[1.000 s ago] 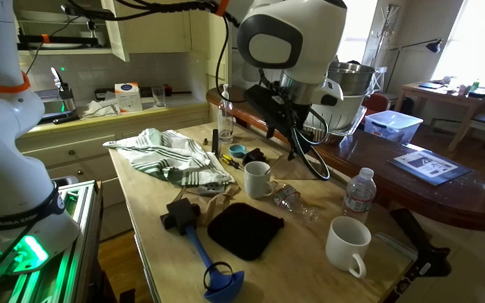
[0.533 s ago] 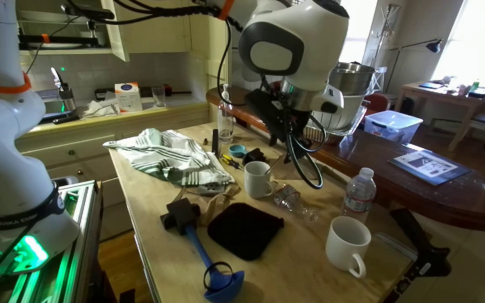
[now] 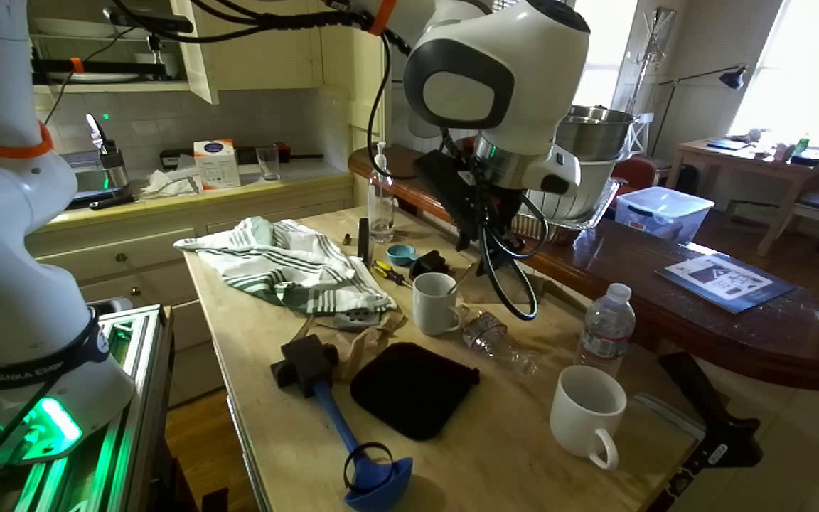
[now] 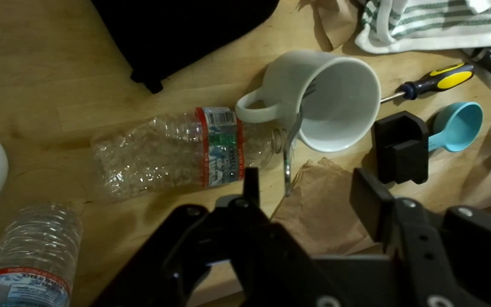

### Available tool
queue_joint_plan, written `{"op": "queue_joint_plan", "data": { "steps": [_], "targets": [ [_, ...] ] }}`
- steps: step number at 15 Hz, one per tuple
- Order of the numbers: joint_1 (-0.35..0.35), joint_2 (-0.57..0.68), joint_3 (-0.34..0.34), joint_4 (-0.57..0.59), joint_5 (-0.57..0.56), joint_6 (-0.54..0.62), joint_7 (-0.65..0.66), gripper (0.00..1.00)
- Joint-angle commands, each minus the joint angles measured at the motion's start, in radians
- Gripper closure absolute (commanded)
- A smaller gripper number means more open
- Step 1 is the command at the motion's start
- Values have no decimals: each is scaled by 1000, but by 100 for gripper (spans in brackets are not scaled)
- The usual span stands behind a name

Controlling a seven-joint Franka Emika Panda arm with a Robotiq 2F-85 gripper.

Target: Remove the fork from the mug and place it on the counter.

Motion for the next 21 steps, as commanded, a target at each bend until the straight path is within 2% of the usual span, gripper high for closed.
{"op": "queue_joint_plan", "data": {
  "steps": [1,4,10,11,12,13,14,15,16,17,18,21],
  "targets": [
    [-15,17,16,18,14,8,16,40],
    [-16,18,17,19,14,8,17,40],
    [-21,19,17,17,16,5,27,56],
    [-22,18,17,16,16,5,28,54],
    [-23,19,17,16,15,5,30,59],
    [-24,19,17,15,14,5,32,59],
    [-24,20,17,15,14,5,33,67],
    [-25,21,18,16,14,6,32,68],
    [-26,22,18,16,14,6,32,75],
    [-26,22,19,16,15,5,31,72],
    [-26,22,19,17,16,4,31,76],
    [-28,19,25,16,28,-2,27,78]
  ]
}}
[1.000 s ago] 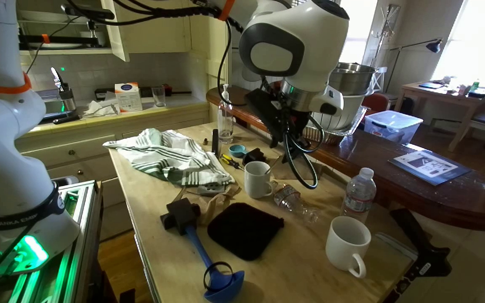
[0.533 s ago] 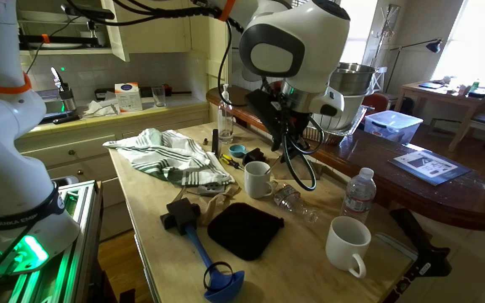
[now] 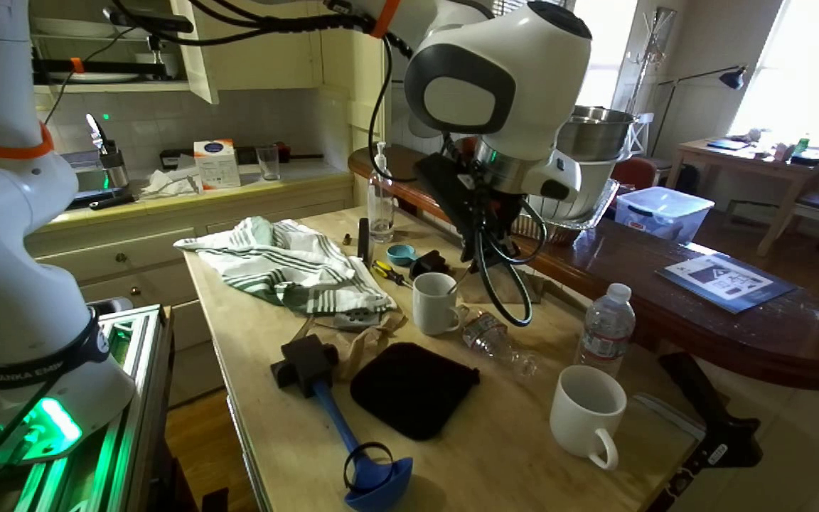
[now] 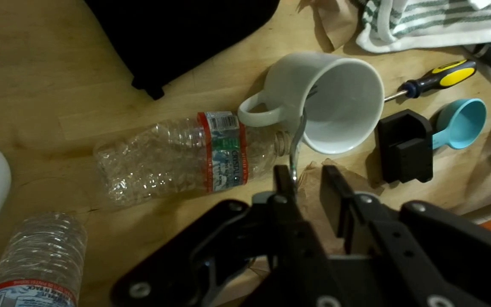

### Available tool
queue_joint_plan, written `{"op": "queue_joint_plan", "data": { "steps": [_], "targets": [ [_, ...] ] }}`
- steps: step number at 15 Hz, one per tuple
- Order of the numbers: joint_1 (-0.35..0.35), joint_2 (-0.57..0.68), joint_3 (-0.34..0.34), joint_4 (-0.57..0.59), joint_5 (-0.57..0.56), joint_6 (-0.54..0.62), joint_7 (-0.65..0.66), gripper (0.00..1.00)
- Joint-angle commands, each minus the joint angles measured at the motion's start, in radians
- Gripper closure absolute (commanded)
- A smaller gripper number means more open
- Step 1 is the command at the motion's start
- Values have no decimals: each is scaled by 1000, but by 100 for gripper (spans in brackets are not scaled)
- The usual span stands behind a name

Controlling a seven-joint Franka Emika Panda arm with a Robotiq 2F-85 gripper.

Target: Remove the fork from the mug and place it on the counter.

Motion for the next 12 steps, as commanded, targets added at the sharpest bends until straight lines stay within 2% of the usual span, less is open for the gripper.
{"op": "queue_joint_plan", "data": {
  "steps": [1,4,5,7,8,12],
  "targets": [
    [-12,10,17,15,25,-3,8,78],
    [-12,8,22,14,27,-3,7,84],
    [-12,7,23,13,27,-3,6,92],
    [-13,7,24,14,28,-3,5,93],
    [-13,6,24,13,28,-2,5,100],
    [-12,-2,25,9,23,-11,2,99]
  ]
}}
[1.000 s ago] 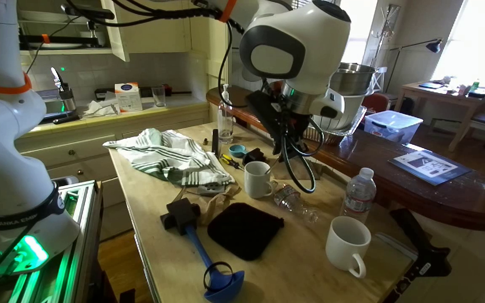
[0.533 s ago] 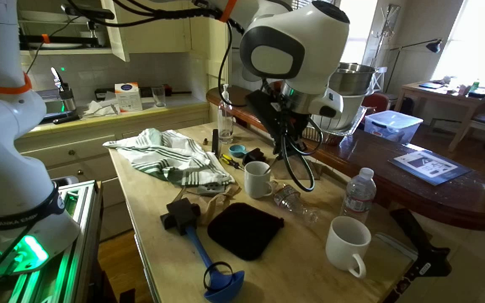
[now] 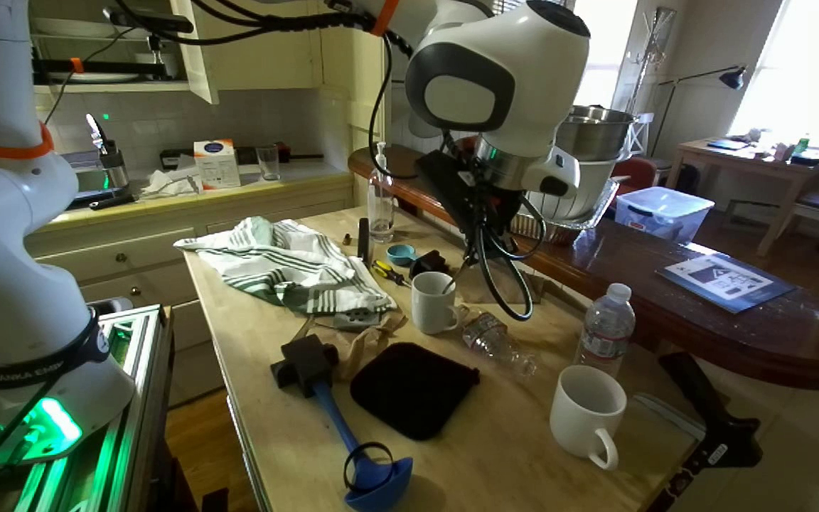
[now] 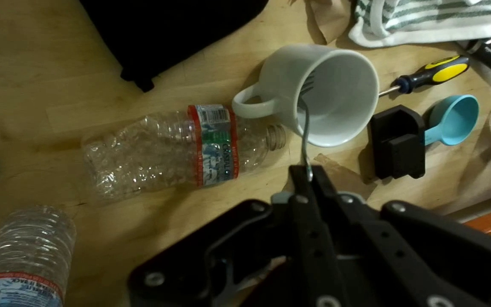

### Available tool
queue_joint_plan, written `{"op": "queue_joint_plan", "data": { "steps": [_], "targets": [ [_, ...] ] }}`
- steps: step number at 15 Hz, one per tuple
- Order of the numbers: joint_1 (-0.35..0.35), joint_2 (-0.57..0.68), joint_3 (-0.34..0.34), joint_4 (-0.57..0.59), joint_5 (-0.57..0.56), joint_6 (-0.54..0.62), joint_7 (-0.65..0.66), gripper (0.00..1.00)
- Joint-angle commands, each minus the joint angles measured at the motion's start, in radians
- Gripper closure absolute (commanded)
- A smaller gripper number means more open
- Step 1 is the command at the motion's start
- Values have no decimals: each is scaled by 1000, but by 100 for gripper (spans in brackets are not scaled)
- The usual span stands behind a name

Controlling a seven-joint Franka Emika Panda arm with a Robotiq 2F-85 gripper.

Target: Remove the fork from the mug and place it on the counter.

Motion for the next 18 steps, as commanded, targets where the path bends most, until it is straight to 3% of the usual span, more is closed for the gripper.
{"op": "queue_joint_plan", "data": {
  "steps": [1,9,14,18],
  "targets": [
    [-12,-11,14,0,23,-19,-6,99],
    [-16,-145,-1,-74,36,-38,-38,99],
    [-49,-248,-49,-139,190,-83,-178,99],
    [-79,-303,-136,-168,333,-159,-276,99]
  ]
}}
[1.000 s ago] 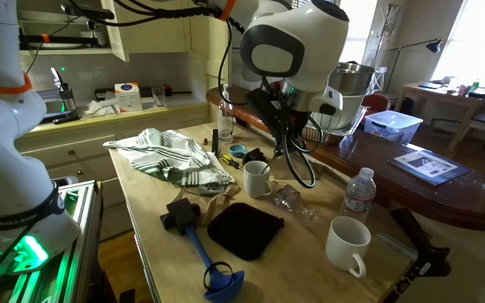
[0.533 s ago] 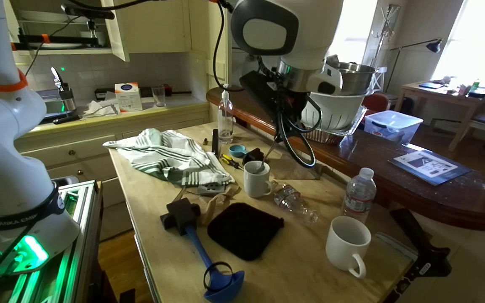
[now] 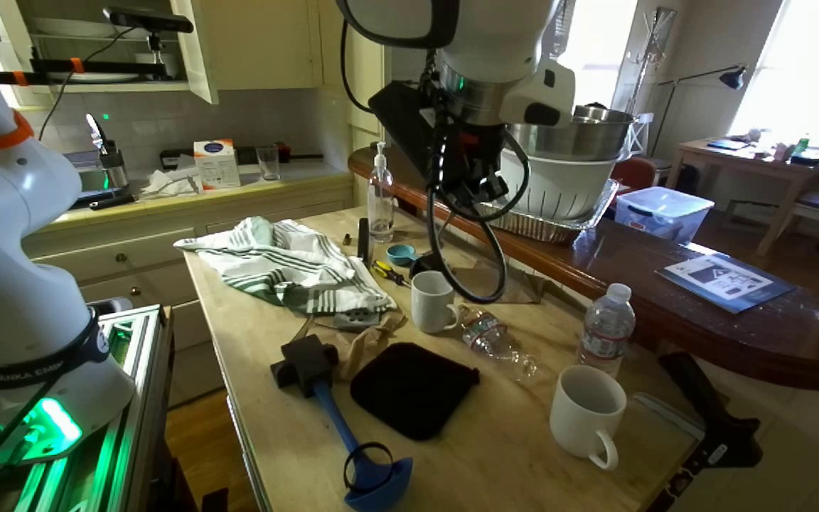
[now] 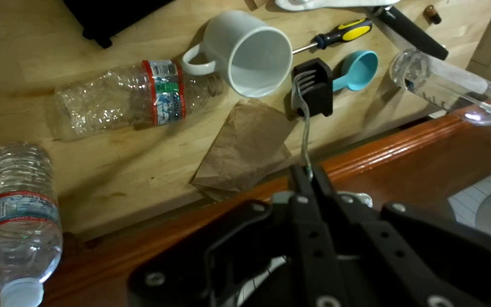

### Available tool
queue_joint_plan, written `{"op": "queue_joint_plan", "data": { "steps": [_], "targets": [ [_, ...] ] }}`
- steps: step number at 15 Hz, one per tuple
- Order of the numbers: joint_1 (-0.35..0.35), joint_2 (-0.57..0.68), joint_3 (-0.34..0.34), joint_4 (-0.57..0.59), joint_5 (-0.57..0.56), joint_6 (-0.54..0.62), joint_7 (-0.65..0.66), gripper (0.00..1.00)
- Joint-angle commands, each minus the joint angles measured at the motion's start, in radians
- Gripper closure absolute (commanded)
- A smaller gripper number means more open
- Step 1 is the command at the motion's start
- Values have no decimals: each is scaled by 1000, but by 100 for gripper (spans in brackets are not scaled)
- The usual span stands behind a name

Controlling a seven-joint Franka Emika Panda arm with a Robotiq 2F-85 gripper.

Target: Remove the fork from the mug and place it on the counter.

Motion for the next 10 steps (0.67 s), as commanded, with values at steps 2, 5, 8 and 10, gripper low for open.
{"op": "queue_joint_plan", "data": {
  "steps": [2,5,8,10],
  "targets": [
    [-34,-63,-94,-61,175,-50,-105,99],
    [-47,-37,-138,-68,259,-9,-121,99],
    [-56,8,-160,-67,382,-13,-149,99],
    [-61,50,-164,-55,407,-14,-142,99]
  ]
}}
